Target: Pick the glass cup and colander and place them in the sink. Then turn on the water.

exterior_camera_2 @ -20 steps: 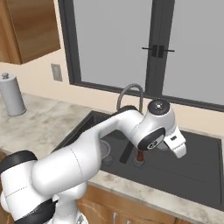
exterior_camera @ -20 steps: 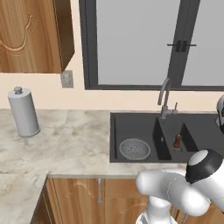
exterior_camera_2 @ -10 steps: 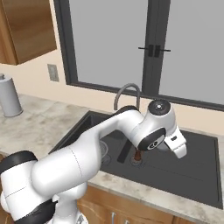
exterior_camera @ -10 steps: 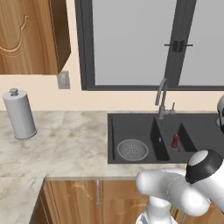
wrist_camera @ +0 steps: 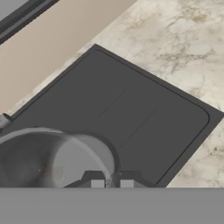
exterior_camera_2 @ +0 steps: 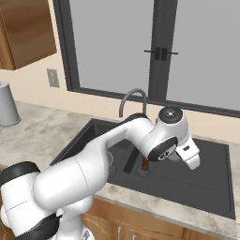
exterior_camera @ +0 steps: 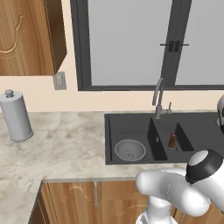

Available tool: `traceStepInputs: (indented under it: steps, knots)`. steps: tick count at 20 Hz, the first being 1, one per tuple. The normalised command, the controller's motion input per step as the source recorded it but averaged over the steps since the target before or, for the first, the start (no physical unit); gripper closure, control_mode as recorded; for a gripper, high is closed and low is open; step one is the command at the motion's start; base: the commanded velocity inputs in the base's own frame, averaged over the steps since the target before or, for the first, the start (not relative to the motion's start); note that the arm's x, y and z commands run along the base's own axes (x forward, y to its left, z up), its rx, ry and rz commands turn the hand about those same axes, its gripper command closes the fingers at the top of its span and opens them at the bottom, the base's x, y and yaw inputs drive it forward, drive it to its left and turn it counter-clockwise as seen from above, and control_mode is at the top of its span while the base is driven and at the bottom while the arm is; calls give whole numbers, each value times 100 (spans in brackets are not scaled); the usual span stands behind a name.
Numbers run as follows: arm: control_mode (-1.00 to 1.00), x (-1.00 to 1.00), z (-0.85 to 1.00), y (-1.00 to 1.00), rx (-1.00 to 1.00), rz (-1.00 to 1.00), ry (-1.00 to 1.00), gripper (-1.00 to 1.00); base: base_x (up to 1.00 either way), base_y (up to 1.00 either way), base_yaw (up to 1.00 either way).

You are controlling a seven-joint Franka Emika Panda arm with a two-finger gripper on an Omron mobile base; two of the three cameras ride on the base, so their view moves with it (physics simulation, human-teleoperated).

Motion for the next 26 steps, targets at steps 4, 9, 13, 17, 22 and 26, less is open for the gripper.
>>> traceStepInputs:
  steps: [4,9,13,17,22,26]
  knots:
    - [100,0,0,0,0,0,0,100,-6,-100,-15]
    - [100,0,0,0,0,0,0,100,-15,-96,-14]
    - [100,0,0,0,0,0,0,100,-56,-95,-11]
    - [100,0,0,0,0,0,0,100,-26,-60,-5]
    - [100,0,0,0,0,0,0,100,46,-55,-9]
    - [100,0,0,0,0,0,0,100,57,-61,-8]
